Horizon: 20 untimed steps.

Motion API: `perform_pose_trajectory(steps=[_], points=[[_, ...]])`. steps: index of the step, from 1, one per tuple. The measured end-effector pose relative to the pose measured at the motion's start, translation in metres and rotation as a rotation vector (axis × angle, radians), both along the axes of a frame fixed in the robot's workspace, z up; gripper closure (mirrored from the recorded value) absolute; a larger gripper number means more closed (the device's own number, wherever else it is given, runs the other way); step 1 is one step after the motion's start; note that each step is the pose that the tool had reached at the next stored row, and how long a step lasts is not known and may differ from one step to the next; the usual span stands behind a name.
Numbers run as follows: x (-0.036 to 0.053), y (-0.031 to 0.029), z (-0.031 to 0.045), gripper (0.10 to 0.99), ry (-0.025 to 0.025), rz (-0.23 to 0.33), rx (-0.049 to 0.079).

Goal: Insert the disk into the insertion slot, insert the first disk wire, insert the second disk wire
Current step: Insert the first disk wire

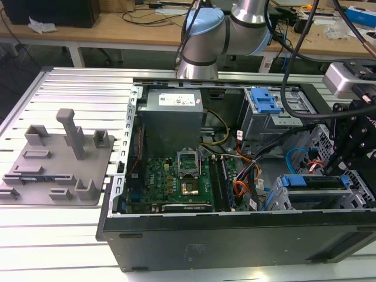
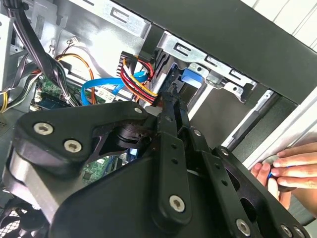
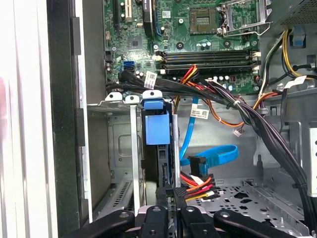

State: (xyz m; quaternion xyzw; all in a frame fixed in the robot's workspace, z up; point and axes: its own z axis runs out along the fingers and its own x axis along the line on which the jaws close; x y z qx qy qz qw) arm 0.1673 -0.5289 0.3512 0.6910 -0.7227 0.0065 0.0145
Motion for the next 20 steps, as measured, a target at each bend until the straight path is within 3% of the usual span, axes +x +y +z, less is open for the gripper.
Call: perform_pose_trajectory(steps=[20], points=[[-0.0002, 0.0, -0.0054, 0.922, 0.0, 0.0, 0.0]])
